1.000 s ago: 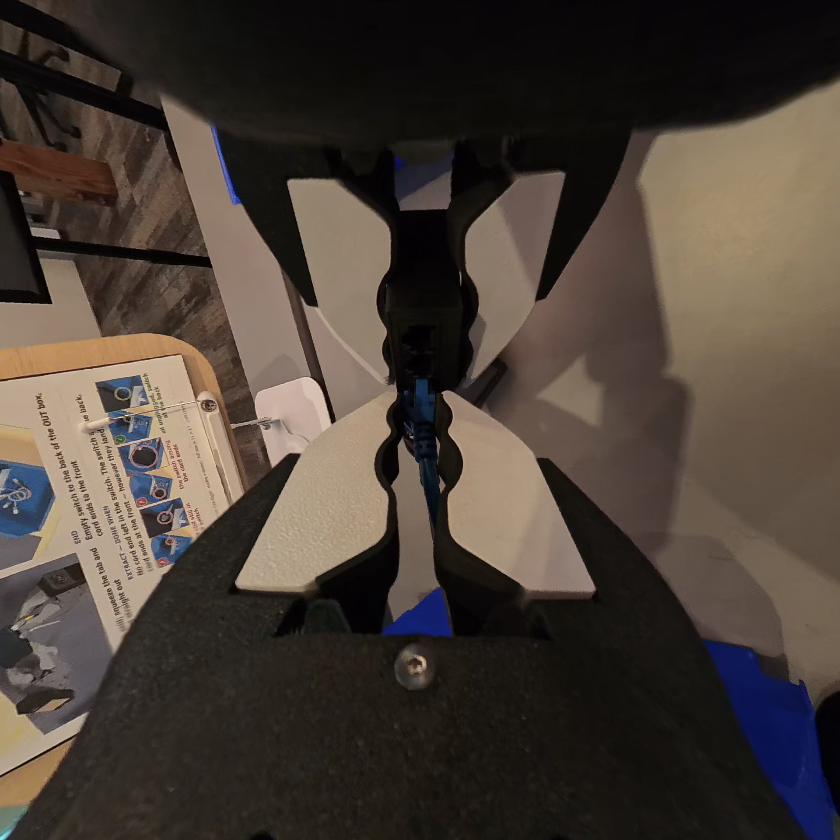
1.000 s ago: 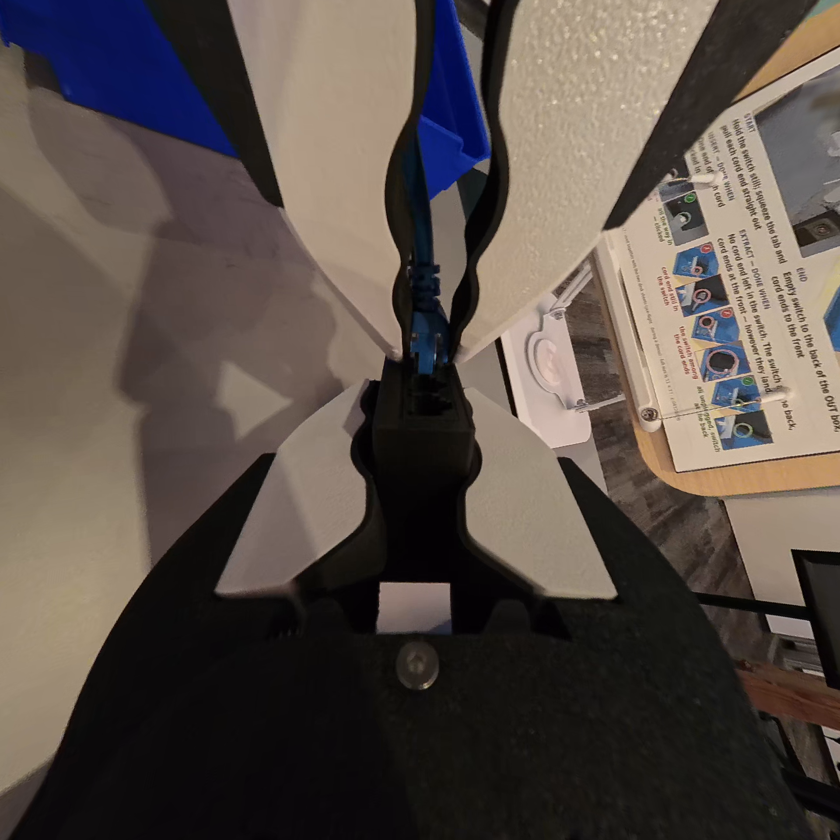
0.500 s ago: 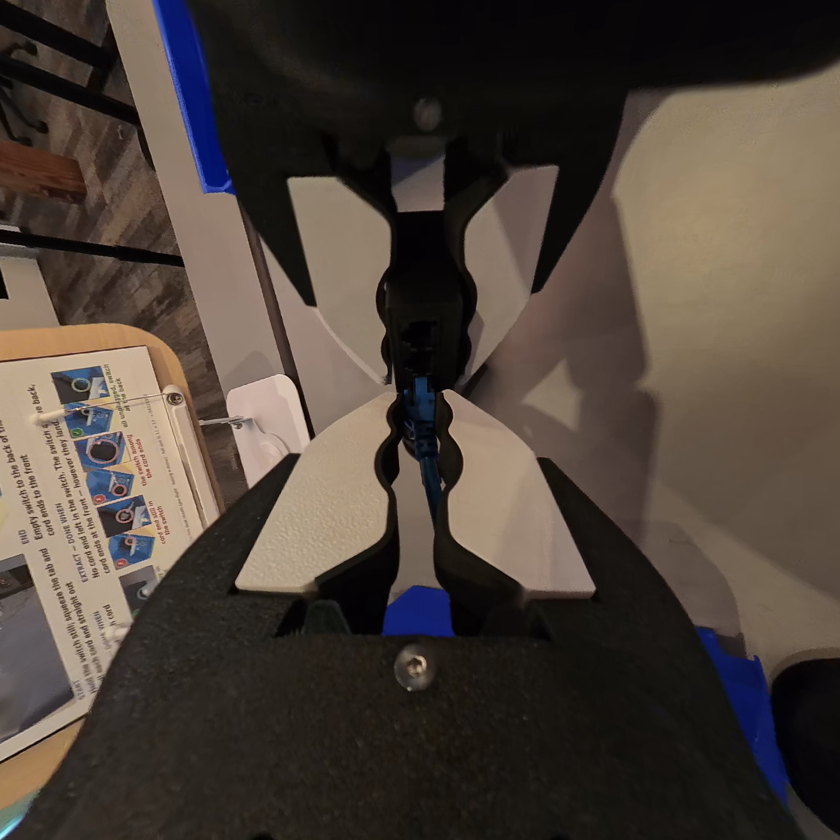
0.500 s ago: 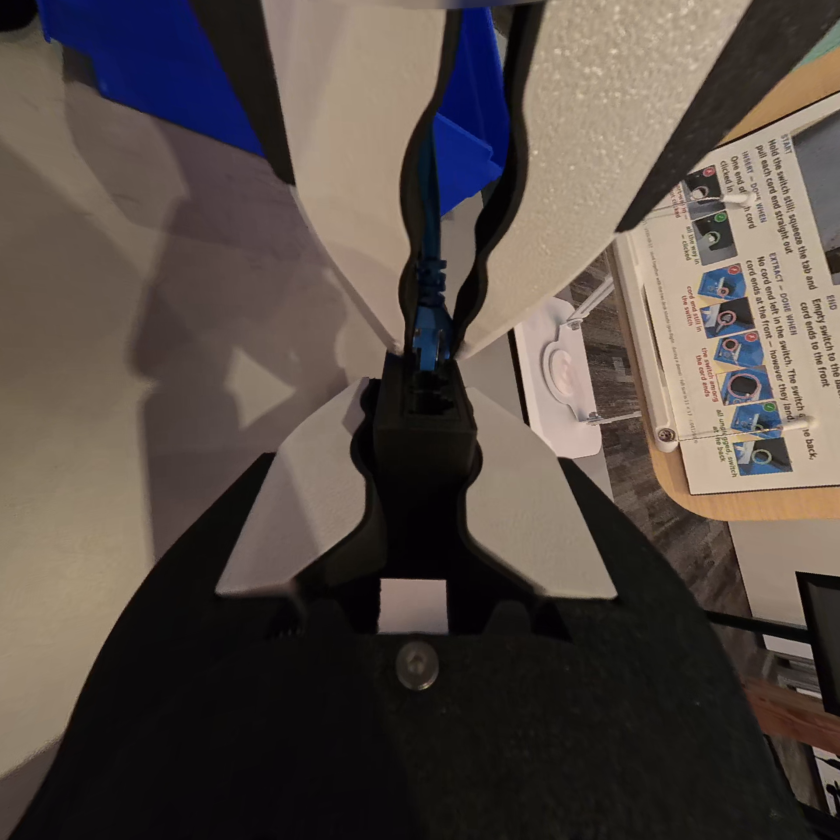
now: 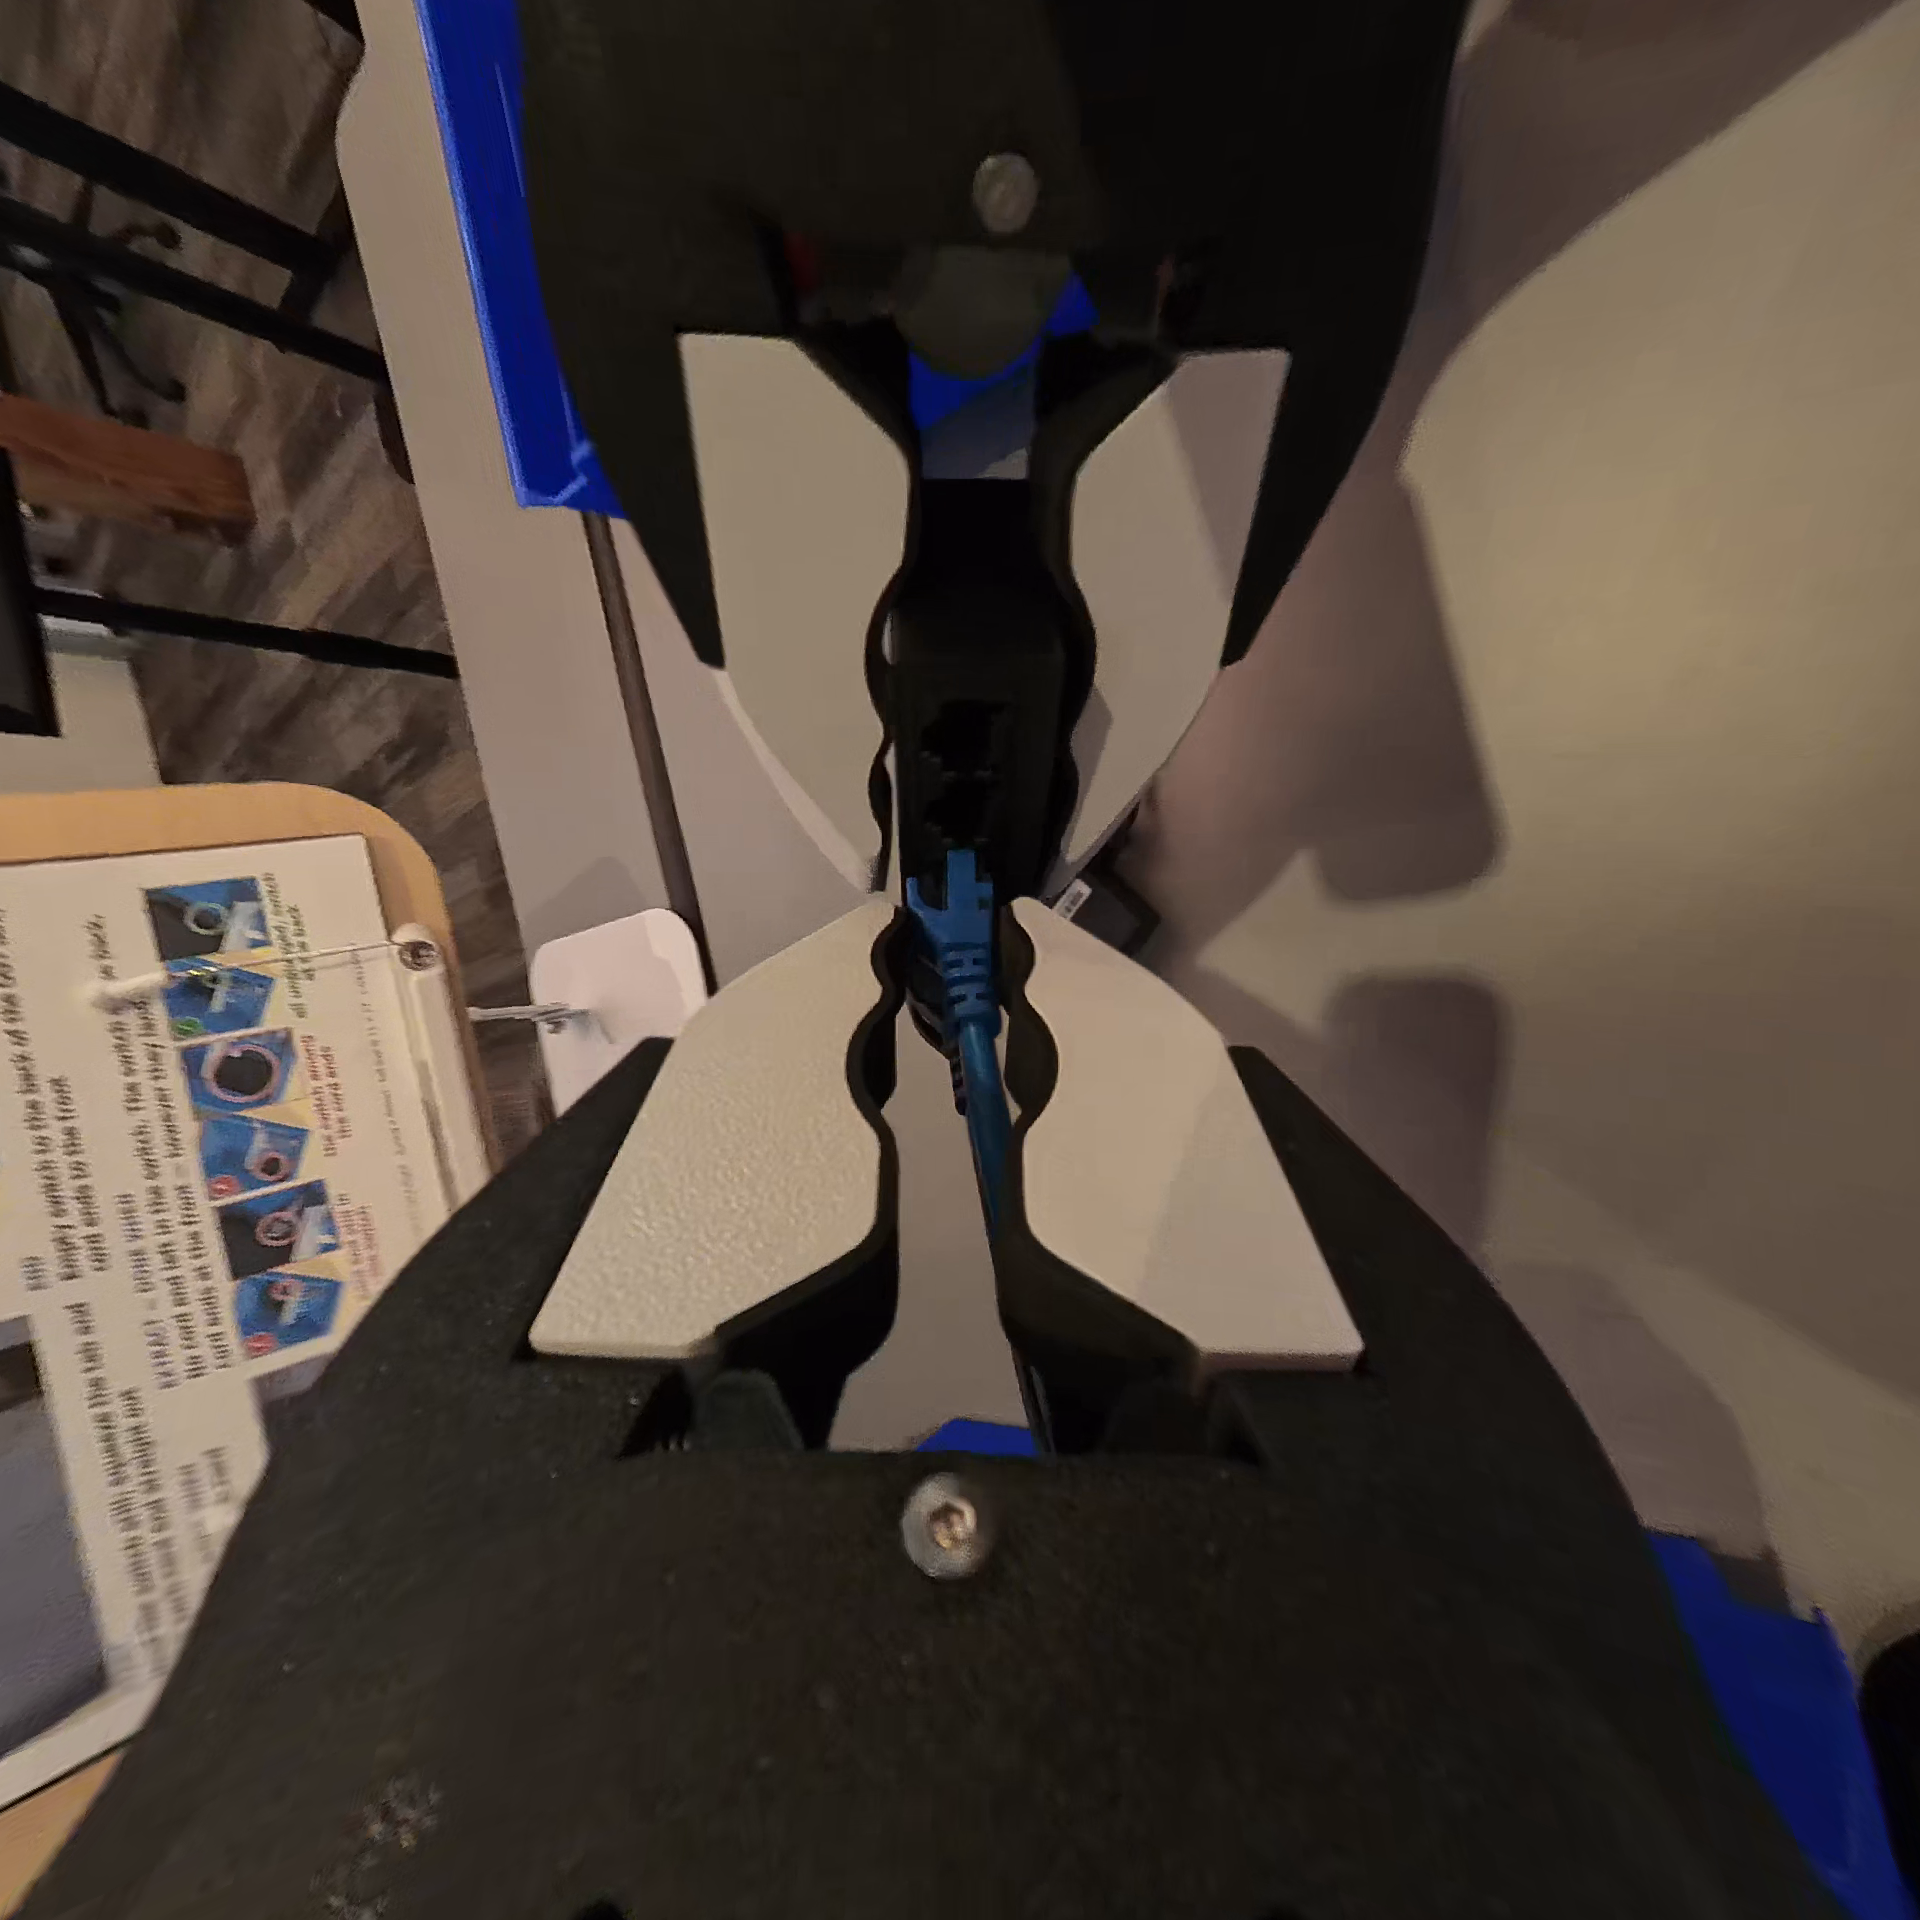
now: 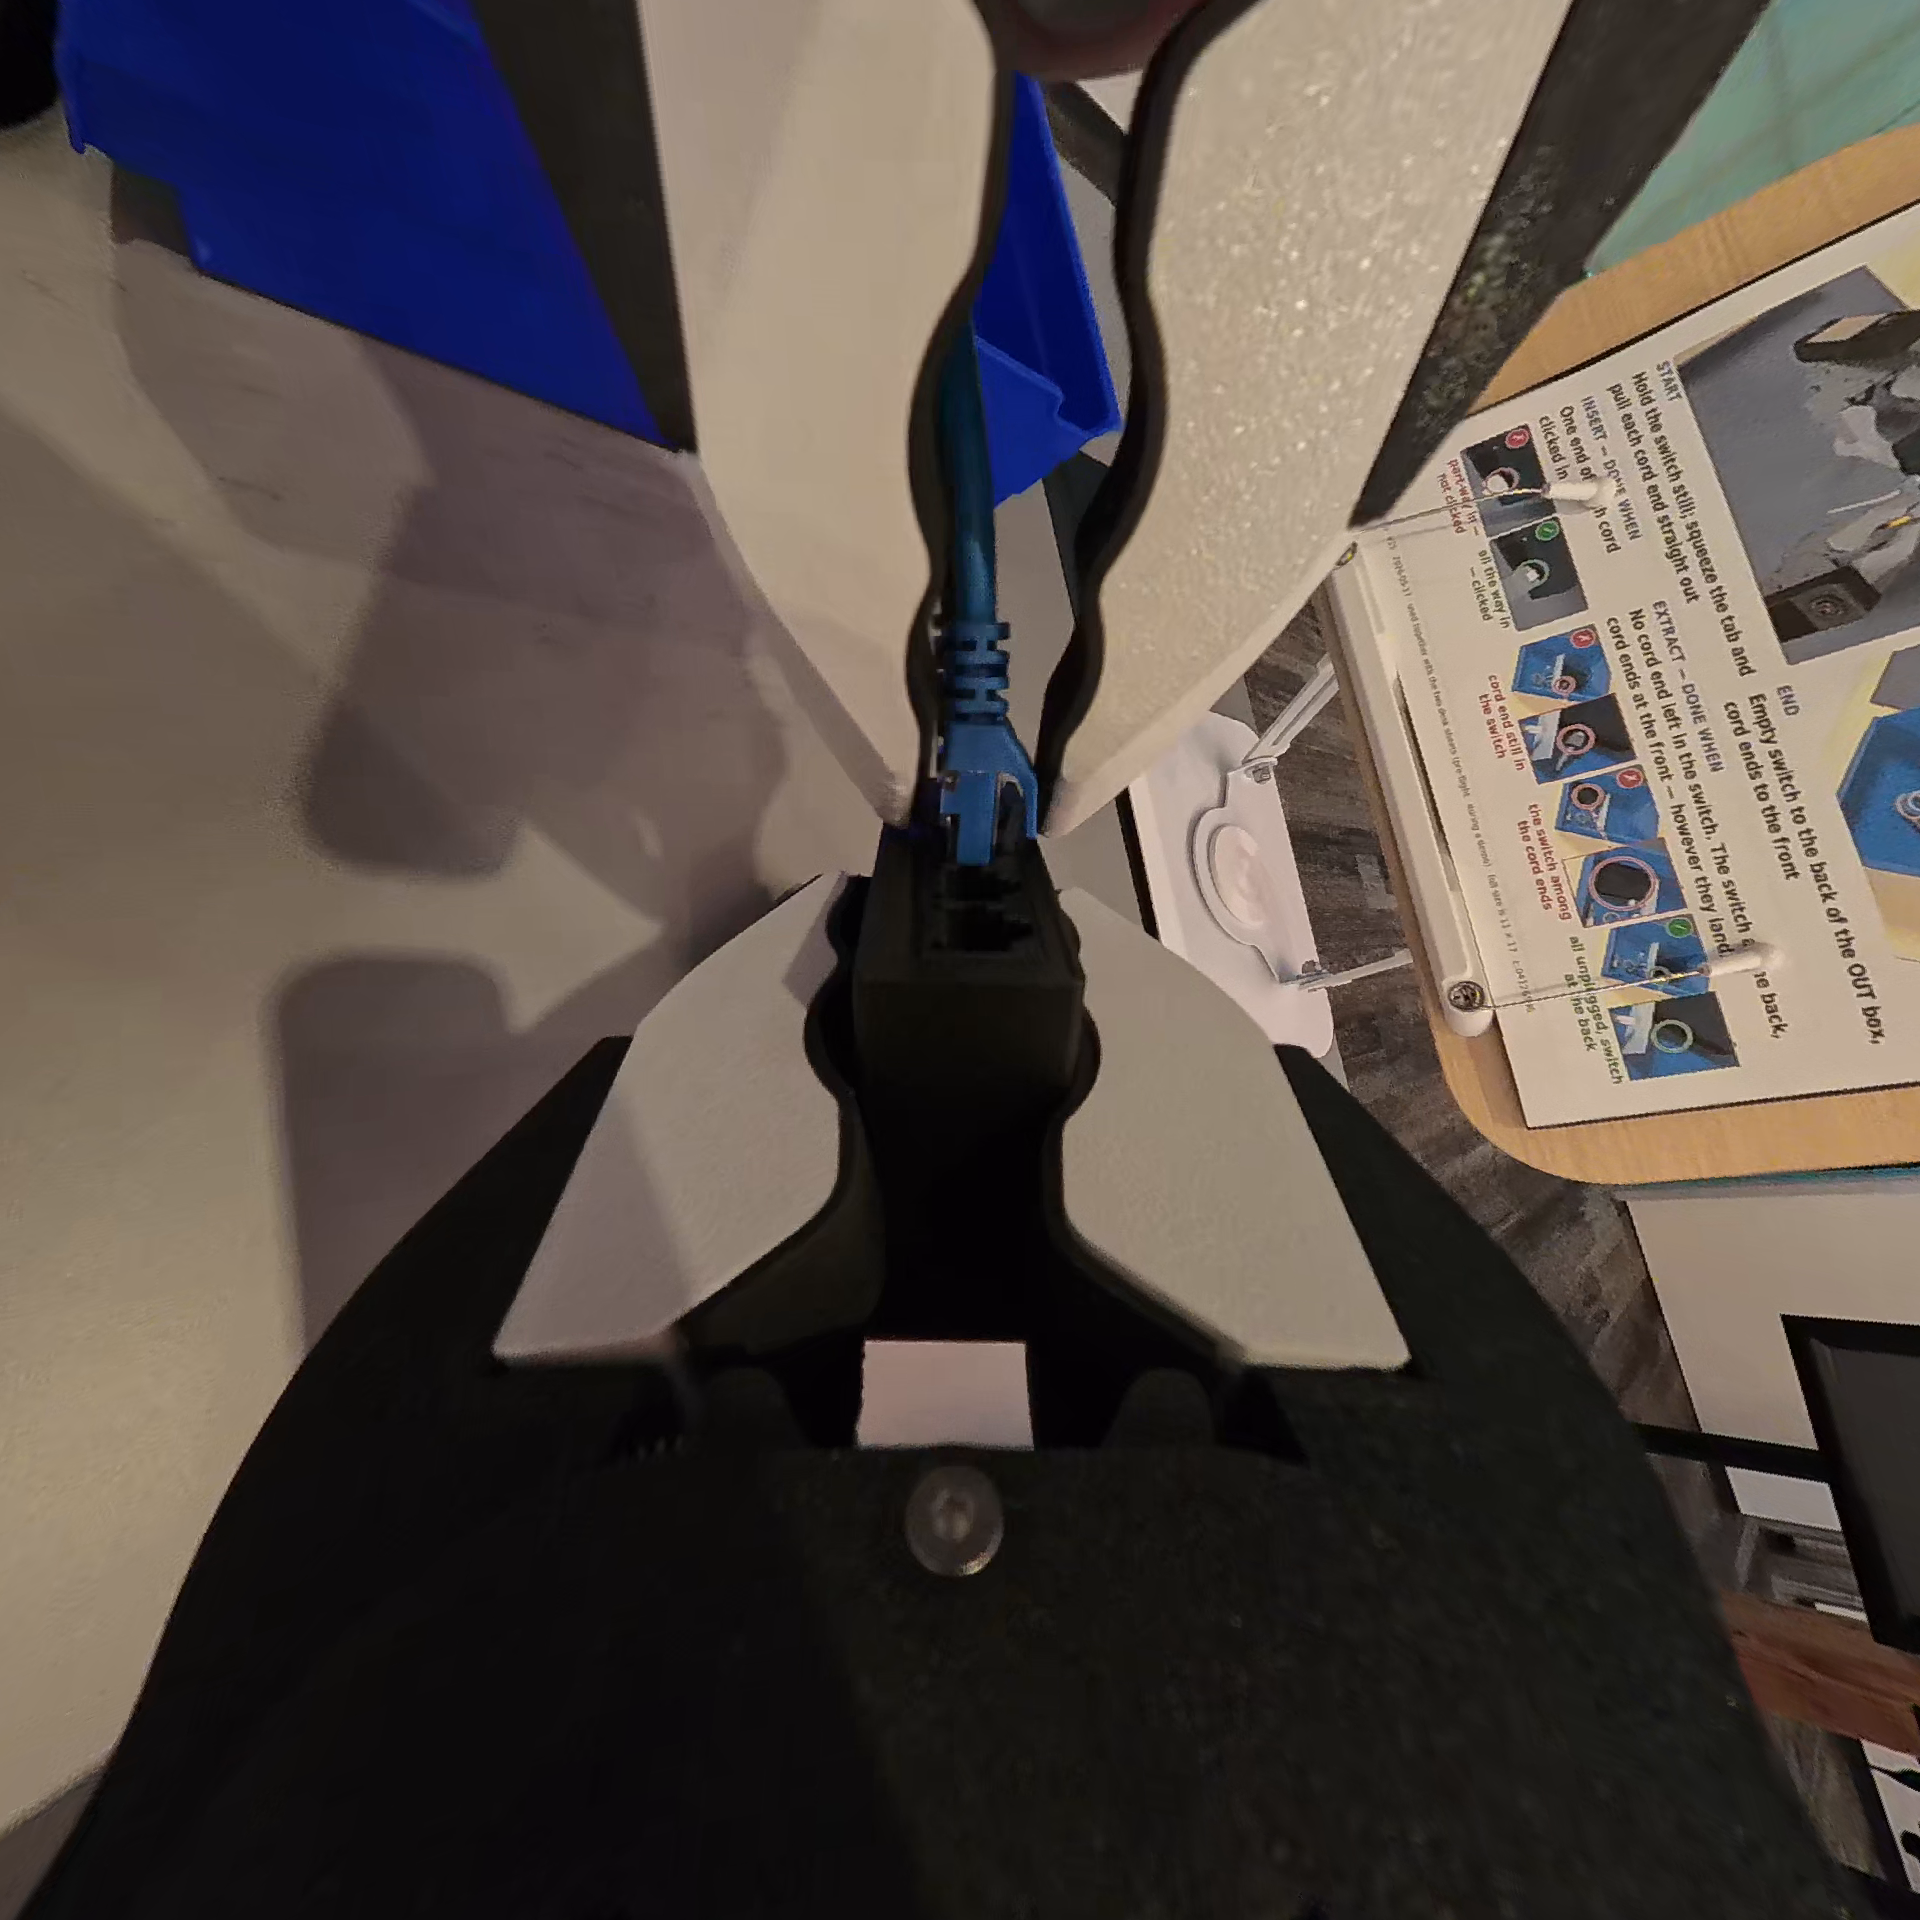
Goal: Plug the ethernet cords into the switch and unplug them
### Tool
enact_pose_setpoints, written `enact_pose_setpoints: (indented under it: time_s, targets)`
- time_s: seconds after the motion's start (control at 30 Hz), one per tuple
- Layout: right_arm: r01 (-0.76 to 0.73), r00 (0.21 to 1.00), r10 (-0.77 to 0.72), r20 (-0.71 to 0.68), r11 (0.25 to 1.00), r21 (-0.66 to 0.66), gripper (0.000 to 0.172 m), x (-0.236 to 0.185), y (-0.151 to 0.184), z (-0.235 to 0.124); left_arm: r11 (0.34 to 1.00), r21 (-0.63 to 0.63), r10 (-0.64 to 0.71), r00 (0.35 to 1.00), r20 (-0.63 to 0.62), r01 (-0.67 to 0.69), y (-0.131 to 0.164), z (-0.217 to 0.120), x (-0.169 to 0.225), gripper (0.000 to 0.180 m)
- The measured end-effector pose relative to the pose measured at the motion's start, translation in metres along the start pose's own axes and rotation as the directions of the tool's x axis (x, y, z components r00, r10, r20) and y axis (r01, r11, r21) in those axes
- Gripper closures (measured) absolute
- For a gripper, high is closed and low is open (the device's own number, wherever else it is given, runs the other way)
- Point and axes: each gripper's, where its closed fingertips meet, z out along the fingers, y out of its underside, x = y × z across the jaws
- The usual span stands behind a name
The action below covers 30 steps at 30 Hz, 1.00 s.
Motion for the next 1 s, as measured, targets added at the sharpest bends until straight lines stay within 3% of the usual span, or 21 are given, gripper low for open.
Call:
enact_pose_setpoints:
  time_s: [0.13, 0.33, 0.77, 1.0]
  targets:
    - [-0.013, 1.0, 0.013, 0.009, 1.0, -0.002, 0.142, -0.0007, 0.0009, 0.0012, 0.997, 0.03, -0.077, 0.997, -0.024, 0.078, -0.0001, 0.0022, 0.0, 0.164]
    - [-0.034, 0.999, 0.034, 0.024, 0.999, -0.002, 0.142, -0.0012, 0.0034, 0.0014, 0.995, 0.047, -0.085, 0.996, -0.024, 0.086, -0.0008, 0.0059, 0.0001, 0.166]
    - [-0.049, 0.998, 0.048, 0.043, 0.998, 0.027, 0.142, -0.0024, 0.0013, 0.0005, 0.97, 0.217, -0.118, 0.993, 0.016, 0.112, -0.0069, 0.0031, -0.0008, 0.167]
    - [-0.039, 0.998, 0.038, 0.042, 0.998, 0.039, 0.142, -0.003, -0.0011, -0.0005, 0.961, 0.247, -0.12, 0.992, -0.023, 0.122, -0.0079, 0.0016, -0.0005, 0.167]
